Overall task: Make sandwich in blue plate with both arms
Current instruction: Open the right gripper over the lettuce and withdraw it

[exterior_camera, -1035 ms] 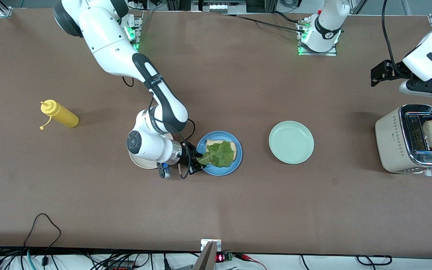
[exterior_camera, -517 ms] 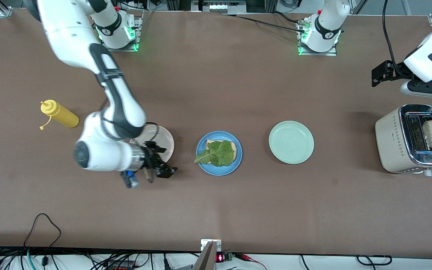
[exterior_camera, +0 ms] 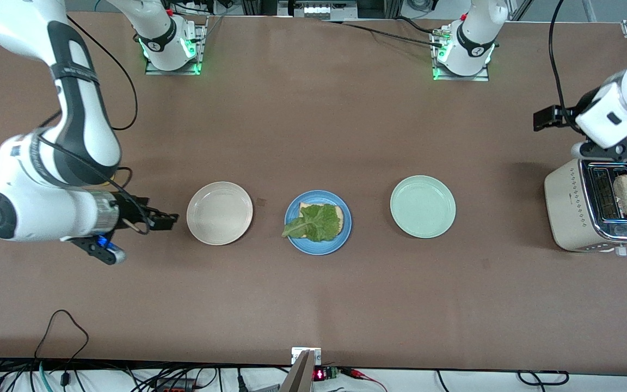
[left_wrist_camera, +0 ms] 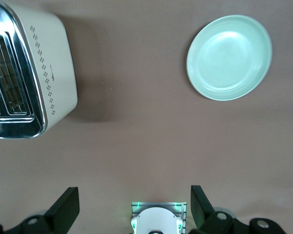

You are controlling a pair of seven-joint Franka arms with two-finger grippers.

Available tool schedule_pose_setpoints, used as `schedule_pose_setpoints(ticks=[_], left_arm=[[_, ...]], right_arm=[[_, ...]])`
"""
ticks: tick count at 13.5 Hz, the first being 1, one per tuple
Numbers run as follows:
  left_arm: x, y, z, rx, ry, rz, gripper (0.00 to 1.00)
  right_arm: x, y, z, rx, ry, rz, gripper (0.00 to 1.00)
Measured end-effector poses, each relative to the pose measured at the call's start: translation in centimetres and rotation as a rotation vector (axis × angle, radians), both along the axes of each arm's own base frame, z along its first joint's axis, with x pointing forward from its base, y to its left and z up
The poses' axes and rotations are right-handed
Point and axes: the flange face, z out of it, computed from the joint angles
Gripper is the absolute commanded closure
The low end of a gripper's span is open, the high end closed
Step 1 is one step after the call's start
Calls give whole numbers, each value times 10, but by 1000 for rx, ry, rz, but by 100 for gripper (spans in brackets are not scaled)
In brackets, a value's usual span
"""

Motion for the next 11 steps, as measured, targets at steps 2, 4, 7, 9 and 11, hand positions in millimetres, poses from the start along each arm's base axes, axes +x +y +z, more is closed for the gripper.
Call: schedule_pose_setpoints(ticks=[2, 4, 7, 9, 11], left_arm=[[11, 38, -22, -6, 34, 44, 0], [20, 74, -35, 6, 32, 47, 0], [24, 87, -41, 5, 31, 29, 0], [27, 74, -37, 3, 23, 7, 0], [29, 62, -32, 2, 11, -15, 0]], right_arm=[[-7, -33, 20, -9, -7, 99, 0], [-16, -74, 38, 12, -26, 174, 0], [-35, -127, 63, -14, -55, 261, 0], [-45, -134, 82, -56, -74, 292, 0], [-50, -130, 106, -87, -114, 308, 0]])
